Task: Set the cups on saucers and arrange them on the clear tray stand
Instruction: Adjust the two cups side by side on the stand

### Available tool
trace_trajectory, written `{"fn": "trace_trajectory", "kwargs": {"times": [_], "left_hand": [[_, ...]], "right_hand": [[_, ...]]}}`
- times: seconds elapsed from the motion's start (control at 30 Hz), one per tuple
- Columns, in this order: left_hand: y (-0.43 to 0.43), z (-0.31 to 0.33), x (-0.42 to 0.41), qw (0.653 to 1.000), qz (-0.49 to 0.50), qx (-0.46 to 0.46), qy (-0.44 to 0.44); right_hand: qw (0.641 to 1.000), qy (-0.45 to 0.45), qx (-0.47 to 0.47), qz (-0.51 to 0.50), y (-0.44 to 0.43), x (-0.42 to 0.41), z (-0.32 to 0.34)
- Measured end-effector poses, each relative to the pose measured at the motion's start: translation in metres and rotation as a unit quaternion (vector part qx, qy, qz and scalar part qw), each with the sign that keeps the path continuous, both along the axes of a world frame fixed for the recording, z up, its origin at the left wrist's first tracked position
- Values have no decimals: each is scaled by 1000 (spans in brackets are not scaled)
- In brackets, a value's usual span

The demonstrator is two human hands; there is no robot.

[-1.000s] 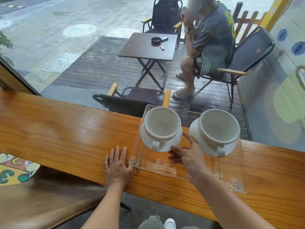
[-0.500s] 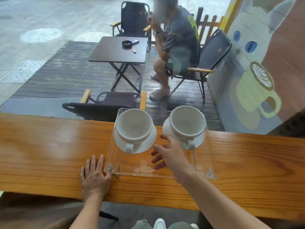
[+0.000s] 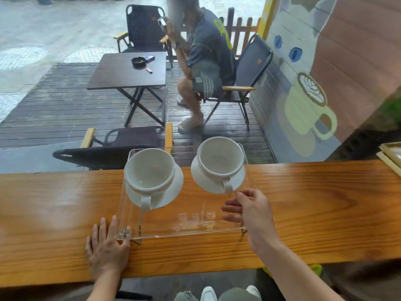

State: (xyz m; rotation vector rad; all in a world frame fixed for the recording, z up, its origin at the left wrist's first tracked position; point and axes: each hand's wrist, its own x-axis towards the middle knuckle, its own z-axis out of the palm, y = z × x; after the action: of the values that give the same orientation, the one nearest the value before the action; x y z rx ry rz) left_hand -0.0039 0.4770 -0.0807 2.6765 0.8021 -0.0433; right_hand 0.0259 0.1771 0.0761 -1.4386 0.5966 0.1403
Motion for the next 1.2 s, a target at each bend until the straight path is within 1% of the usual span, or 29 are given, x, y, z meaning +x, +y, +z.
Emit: {"fn": "trace_trajectory", "kwargs": {"times": [0.13, 0.2, 0.27, 0.4, 0.67, 1.2], "left_hand": [[-4, 4, 0, 1000, 5, -1, -4], [-5, 6, 1, 1000, 7, -1, -2], [-5, 7, 1, 1000, 9, -2, 2], [-6, 8, 0, 1000, 6, -12, 3], [-3, 5, -1, 1000, 6, -6, 6], [-6, 7, -1, 1000, 5, -5, 4]], "right_hand": [[994, 61, 82, -31, 2, 11, -4], [988, 77, 126, -43, 3, 18, -4], [985, 80, 147, -49, 5, 24, -3], [986, 67, 144, -60, 12, 32, -7], [983, 72, 146, -85, 14, 32, -6], [972, 90, 197, -96, 10, 16, 0]]}}
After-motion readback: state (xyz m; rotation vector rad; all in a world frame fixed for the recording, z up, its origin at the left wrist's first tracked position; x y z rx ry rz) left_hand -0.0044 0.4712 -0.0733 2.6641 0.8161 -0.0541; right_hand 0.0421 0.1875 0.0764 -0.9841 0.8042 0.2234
